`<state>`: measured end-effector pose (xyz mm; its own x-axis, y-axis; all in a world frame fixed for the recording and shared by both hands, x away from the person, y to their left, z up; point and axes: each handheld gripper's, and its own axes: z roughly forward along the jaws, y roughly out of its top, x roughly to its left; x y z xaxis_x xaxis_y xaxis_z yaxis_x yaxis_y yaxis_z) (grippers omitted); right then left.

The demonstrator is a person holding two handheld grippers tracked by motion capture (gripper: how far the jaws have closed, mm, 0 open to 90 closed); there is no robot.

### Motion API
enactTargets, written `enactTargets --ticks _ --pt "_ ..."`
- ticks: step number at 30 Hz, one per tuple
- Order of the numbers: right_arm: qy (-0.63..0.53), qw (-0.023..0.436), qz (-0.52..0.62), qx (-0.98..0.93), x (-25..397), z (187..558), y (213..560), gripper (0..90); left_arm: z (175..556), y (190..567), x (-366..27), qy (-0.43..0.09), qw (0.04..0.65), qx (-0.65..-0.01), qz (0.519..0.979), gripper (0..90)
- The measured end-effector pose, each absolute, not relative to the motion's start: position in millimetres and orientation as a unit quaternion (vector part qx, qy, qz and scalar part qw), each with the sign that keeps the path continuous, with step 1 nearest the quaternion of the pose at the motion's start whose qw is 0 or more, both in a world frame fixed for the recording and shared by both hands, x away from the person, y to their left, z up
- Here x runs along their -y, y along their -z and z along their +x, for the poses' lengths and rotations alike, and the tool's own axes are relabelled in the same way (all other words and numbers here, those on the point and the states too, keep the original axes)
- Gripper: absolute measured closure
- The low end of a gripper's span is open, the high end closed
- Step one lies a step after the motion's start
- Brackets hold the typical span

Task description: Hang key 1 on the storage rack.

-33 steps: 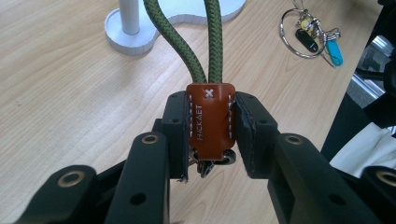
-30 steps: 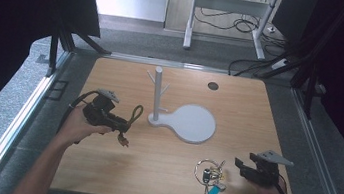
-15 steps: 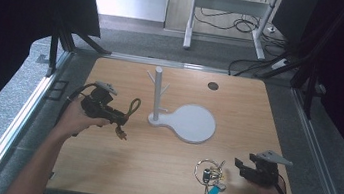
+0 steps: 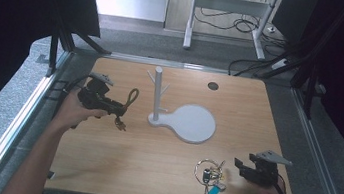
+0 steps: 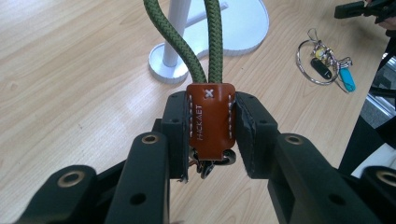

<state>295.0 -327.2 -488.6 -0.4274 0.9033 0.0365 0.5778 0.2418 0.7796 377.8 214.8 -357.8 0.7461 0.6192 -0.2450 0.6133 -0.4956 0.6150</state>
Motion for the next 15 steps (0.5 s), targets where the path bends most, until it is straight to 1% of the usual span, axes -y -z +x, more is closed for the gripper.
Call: enactTargets --ticks 15 --pt "-0.374 0.215 0.486 -0.760 327.7 295.1 489.3 34.9 389.2 350.9 -215.4 -0.012 0.352 -0.356 0.866 67.5"
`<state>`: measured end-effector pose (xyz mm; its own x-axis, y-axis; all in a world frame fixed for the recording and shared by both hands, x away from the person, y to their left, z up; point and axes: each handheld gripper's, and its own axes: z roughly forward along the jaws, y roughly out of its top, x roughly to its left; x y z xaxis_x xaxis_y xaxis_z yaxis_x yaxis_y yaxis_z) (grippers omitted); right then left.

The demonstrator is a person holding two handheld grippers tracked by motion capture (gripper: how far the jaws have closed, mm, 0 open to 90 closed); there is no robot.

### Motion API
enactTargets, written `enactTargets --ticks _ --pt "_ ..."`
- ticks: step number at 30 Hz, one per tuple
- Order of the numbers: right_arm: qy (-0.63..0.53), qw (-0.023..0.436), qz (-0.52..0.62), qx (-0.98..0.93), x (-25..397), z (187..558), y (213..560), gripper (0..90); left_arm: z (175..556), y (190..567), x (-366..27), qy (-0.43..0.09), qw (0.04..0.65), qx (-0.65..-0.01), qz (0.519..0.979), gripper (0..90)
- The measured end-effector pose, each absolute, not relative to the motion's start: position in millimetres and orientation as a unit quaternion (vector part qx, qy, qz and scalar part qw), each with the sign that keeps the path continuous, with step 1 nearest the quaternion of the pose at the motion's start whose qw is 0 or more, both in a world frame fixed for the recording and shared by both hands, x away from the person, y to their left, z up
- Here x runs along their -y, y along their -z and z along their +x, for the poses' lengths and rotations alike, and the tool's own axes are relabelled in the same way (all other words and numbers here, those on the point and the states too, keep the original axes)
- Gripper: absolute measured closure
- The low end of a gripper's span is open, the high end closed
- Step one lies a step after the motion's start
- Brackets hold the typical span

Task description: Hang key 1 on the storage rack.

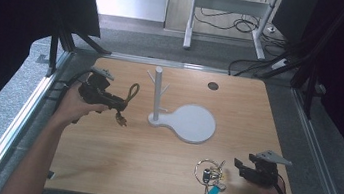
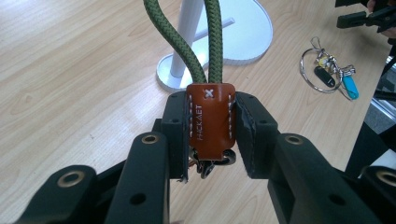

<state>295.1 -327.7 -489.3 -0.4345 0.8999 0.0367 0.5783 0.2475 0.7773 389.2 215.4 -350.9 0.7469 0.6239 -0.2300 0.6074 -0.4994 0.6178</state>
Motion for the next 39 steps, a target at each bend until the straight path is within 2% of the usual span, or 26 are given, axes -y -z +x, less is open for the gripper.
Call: enactTargets --ticks 39 --pt "-0.368 0.214 0.490 -0.761 328.8 295.1 492.6 35.0 431.7 332.5 -214.1 -0.019 0.364 -0.352 0.862 67.5"
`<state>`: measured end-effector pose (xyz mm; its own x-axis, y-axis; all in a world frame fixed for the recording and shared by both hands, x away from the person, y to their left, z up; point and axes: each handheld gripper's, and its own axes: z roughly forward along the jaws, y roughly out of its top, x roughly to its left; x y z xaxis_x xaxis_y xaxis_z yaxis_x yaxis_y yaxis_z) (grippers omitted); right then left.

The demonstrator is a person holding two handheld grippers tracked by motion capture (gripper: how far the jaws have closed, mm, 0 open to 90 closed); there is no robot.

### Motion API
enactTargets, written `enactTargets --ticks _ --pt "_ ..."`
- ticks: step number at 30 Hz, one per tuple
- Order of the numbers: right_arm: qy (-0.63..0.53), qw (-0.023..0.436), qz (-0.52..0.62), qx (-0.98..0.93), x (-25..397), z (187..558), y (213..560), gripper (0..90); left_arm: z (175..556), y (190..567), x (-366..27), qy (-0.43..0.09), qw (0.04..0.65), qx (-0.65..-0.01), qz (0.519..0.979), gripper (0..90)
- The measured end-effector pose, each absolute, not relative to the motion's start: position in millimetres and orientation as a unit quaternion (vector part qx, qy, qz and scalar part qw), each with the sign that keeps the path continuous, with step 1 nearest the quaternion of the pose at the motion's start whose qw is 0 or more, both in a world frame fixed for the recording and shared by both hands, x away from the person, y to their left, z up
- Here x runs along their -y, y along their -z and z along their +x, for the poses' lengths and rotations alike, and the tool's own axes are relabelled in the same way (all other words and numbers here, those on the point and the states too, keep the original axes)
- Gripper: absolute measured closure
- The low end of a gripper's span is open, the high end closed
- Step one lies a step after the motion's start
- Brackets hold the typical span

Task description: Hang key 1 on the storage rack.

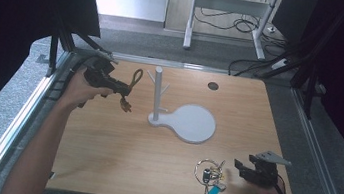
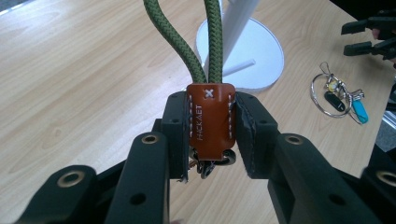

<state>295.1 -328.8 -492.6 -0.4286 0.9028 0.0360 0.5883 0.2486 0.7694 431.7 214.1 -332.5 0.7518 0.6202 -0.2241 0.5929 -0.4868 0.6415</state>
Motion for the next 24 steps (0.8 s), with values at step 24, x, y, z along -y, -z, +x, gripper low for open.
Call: enactTargets --ticks 24 --pt "-0.366 0.213 0.491 -0.762 331.5 295.3 492.3 35.0 453.4 335.3 -192.5 -0.004 0.356 -0.323 0.877 67.5"
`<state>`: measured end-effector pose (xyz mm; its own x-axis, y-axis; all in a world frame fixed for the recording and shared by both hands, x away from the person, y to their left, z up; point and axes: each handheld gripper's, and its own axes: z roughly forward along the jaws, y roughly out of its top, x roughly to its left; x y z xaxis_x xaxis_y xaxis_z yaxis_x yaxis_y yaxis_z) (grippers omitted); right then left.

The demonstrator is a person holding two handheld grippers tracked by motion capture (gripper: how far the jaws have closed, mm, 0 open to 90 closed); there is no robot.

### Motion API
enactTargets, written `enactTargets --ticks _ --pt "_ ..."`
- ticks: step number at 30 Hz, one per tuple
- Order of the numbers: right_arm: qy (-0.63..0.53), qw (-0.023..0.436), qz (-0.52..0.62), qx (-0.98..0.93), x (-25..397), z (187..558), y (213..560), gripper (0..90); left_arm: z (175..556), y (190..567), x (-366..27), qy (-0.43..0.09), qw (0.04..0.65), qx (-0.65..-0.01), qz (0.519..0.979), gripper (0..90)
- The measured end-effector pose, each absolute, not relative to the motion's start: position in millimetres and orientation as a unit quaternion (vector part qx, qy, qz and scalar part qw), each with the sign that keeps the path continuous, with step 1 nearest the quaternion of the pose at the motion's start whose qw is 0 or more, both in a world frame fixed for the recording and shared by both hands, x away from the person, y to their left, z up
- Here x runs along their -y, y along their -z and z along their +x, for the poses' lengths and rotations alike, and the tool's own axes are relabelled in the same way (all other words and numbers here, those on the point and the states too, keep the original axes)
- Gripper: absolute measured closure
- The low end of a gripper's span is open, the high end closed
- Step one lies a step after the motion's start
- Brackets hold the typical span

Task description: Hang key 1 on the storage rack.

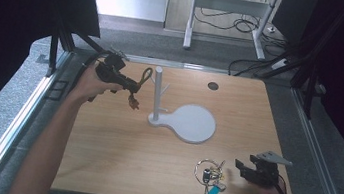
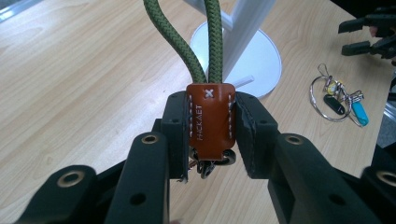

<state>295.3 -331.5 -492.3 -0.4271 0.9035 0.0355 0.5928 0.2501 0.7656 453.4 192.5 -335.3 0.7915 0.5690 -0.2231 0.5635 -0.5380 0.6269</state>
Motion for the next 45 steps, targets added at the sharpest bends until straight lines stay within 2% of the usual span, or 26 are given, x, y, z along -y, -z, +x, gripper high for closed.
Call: enactTargets --ticks 16,18,21,26,33,45 --pt "-0.366 0.215 0.492 -0.760 332.1 295.5 491.1 35.0 451.3 345.0 -182.2 -0.014 0.338 -0.314 0.887 66.5" --pt "-0.366 0.214 0.492 -0.760 332.4 295.3 490.6 35.0 450.6 345.8 -180.0 -0.018 0.334 -0.317 0.887 63.0" --pt "-0.367 0.216 0.492 -0.759 332.9 295.4 490.1 35.0 448.1 344.8 -177.7 -0.027 0.336 -0.321 0.885 52.2" --pt "-0.370 0.216 0.492 -0.758 332.8 295.3 487.3 35.0 440.5 340.2 -177.3 -0.036 0.346 -0.325 0.879 42.1" --pt "-0.377 0.223 0.490 -0.754 335.6 295.5 482.0 34.9 422.5 332.4 -183.4 -0.056 0.365 -0.328 0.870 37.5" --pt "-0.381 0.220 0.487 -0.755 326.7 293.1 476.0 34.7 384.0 335.0 -191.1 -0.051 0.381 -0.315 0.868 37.5"
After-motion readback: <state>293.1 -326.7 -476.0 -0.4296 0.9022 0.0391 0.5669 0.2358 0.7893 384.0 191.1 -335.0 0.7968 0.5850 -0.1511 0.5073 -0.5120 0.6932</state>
